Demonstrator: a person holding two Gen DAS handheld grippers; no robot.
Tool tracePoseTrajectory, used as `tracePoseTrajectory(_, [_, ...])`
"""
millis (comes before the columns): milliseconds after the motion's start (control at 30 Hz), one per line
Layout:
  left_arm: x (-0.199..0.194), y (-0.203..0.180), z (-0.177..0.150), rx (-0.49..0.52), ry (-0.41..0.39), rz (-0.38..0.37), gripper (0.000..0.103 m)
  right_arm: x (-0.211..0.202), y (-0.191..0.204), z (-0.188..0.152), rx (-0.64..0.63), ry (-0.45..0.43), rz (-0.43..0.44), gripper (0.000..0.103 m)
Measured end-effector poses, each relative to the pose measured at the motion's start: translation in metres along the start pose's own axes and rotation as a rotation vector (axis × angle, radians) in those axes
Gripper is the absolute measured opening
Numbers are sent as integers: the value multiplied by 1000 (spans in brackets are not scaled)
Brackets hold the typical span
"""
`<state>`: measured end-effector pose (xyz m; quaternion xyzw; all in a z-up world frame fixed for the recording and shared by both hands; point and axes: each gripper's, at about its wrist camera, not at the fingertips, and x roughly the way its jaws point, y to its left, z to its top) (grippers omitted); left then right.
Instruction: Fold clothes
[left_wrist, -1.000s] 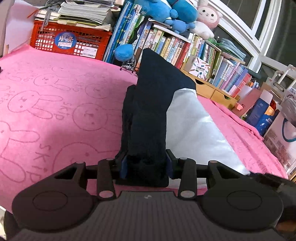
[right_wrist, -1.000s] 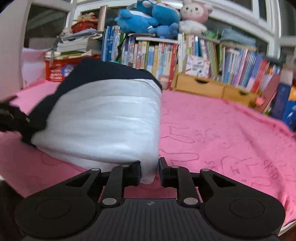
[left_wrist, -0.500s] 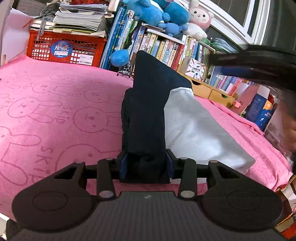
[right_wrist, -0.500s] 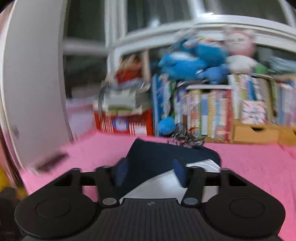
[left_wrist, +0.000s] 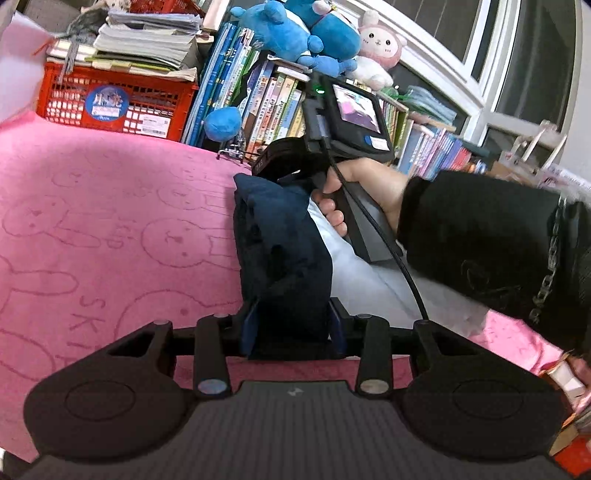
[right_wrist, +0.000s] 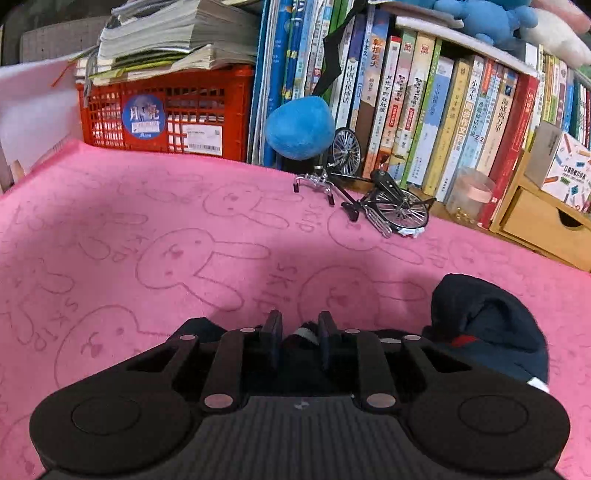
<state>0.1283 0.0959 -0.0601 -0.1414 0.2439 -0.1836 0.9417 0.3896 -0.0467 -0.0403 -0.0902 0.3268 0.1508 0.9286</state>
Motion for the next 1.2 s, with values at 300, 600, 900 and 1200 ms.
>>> tracePoseTrajectory(300, [-36,25,6,-11,-17,7,51,-102,-40,-34,76,-207,142,31])
tracePoseTrajectory(600, [-44,-16,76,54,-182,32,64,-132,-36,-121,-3,-176,210,31])
tracePoseTrajectory(900, [52,-52,27,153,10,126,87,-168,-134,-112,347,-212,163,39])
tracePoseTrajectory(1200, [51,-45,13,175,-25,143,92,-69,-85,9,48,-67,-202,69])
